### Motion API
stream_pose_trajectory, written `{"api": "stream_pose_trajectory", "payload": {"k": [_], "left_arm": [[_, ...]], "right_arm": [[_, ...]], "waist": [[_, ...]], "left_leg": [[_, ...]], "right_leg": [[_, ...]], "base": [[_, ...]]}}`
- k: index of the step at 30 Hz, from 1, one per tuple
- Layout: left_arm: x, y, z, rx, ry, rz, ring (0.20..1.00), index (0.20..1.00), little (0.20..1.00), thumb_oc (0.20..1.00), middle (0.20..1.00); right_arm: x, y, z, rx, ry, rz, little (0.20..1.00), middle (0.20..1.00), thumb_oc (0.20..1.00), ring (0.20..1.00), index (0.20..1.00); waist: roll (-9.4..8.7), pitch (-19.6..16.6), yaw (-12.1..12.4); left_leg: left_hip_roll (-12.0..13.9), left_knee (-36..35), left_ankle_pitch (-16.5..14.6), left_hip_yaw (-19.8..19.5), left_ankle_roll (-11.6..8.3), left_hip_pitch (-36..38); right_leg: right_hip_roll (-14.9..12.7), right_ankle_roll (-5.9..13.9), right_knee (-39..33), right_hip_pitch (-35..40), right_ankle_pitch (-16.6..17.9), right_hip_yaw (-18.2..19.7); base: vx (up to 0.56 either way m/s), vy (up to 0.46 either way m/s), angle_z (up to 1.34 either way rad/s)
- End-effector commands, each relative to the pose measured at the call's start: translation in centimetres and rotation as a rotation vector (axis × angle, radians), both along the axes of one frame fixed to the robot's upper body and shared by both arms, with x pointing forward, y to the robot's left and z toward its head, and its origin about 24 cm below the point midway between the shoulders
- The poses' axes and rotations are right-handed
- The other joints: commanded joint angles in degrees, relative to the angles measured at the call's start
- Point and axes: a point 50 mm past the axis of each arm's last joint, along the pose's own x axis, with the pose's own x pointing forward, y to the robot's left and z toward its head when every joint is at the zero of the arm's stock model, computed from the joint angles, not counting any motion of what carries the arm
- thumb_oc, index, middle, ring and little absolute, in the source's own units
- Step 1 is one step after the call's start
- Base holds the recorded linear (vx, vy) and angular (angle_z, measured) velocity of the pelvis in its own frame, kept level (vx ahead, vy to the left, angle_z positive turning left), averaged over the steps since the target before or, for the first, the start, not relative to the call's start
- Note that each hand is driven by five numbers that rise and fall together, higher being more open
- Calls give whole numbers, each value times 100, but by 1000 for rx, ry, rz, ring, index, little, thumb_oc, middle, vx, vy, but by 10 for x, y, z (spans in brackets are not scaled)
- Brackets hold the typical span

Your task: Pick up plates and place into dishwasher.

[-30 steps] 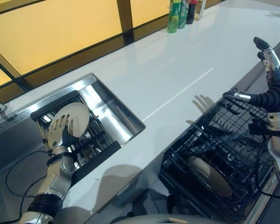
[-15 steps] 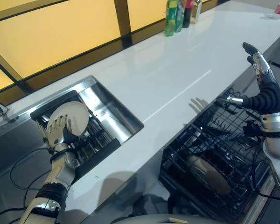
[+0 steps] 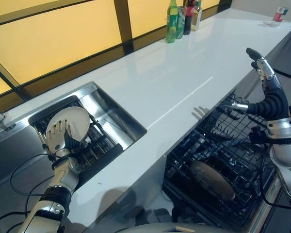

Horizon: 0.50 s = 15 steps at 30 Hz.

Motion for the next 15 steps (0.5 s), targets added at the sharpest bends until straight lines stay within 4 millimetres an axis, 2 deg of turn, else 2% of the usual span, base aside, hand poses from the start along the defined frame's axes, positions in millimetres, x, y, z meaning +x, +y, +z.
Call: {"api": "stream_pose_trajectory", "payload": {"k": [1, 6, 10, 15], "left_arm": [[-45, -22, -62, 71, 197, 45, 1000, 1000, 1000, 1000, 1000], [-42, -32, -60, 123, 188, -34, 1000, 1000, 1000, 1000, 1000], [-42, -31, -56, 209, 182, -61, 1000, 1000, 1000, 1000, 1000], [-50, -22, -53, 277, 130, 25, 1000, 1000, 1000, 1000, 1000]], "right_arm": [[-9, 10, 13, 58, -99, 64, 1000, 1000, 1000, 1000, 1000], [-10, 12, 12, 66, -98, 61, 1000, 1000, 1000, 1000, 1000], [-11, 11, 12, 74, -101, 62, 1000, 1000, 1000, 1000, 1000], [-12, 11, 10, 79, -111, 65, 1000, 1000, 1000, 1000, 1000]], "waist": [[-568, -207, 25], [-586, -214, 56], [-599, -202, 65], [-607, -196, 67]], "left_leg": [[183, 578, 70, -131, 143, -750], [182, 537, 67, -148, 143, -722], [189, 525, 65, -146, 142, -723], [179, 481, 69, -140, 142, -721]], "right_leg": [[19, 203, 841, -232, -730, 108], [17, 218, 814, -198, -731, 93], [17, 227, 811, -203, -729, 87], [14, 244, 785, -210, -717, 93]], "base": [[0, 0, 0], [0, 0, 0], [0, 0, 0], [-7, -2, 0]]}}
